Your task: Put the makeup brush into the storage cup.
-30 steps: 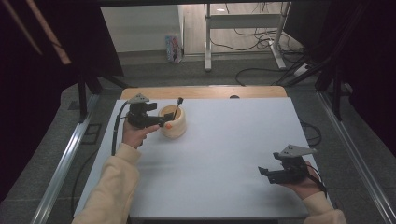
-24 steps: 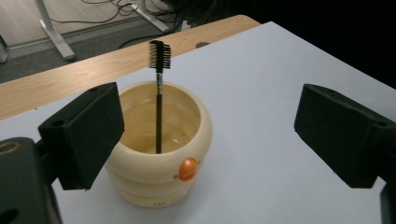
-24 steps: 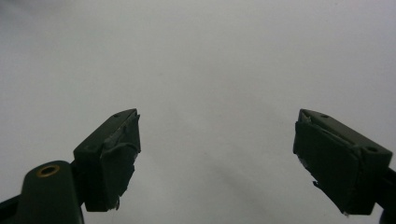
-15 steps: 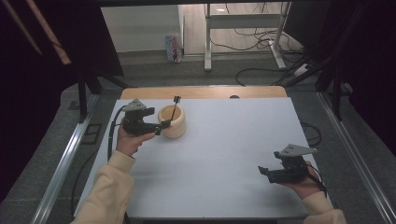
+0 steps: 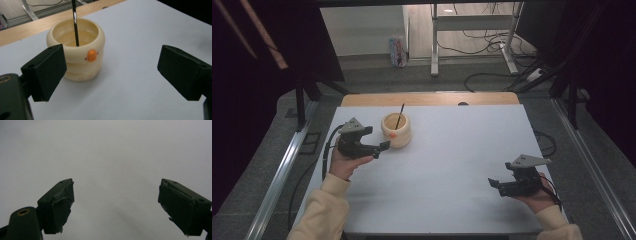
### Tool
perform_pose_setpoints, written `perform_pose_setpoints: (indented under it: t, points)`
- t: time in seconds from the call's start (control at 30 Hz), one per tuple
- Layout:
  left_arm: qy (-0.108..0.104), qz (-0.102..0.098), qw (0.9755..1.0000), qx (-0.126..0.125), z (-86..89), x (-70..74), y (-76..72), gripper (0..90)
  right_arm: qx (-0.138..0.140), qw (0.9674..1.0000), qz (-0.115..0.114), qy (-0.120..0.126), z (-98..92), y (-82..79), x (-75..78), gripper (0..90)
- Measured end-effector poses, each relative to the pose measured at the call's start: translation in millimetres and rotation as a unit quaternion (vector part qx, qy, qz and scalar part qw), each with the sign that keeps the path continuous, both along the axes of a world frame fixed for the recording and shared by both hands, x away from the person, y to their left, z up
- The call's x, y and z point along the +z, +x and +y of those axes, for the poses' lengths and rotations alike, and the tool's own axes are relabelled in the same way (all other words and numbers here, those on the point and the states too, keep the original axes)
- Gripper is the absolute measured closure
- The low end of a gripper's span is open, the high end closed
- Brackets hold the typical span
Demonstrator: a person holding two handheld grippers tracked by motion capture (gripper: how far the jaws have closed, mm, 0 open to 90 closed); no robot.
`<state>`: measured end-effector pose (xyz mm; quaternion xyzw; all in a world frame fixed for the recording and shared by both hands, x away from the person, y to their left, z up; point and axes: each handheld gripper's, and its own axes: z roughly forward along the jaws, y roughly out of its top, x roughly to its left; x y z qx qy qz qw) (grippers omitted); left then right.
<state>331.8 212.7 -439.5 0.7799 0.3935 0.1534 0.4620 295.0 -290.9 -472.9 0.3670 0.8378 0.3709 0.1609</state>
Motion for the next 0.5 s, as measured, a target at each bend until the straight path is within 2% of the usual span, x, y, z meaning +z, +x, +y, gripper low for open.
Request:
perform_pose_setpoints:
  t: [0.27,0.43,0.5]
  points:
    - [0.022,0.013,0.9997,0.003,5.5,-13.2,-20.7,9.4,0.001,1.0000,-0.001,0.003,-0.2,-0.3,1.1,13.3]
    - [0.046,0.023,0.9986,0.008,8.7,-23.4,-34.8,9.5,0.000,1.0000,-0.003,0.003,-0.5,-0.9,1.6,13.3]
    - [0.044,0.030,0.9985,0.011,11.2,-27.6,-40.4,9.5,0.000,1.0000,-0.004,0.004,-0.9,-1.3,2.2,13.3]
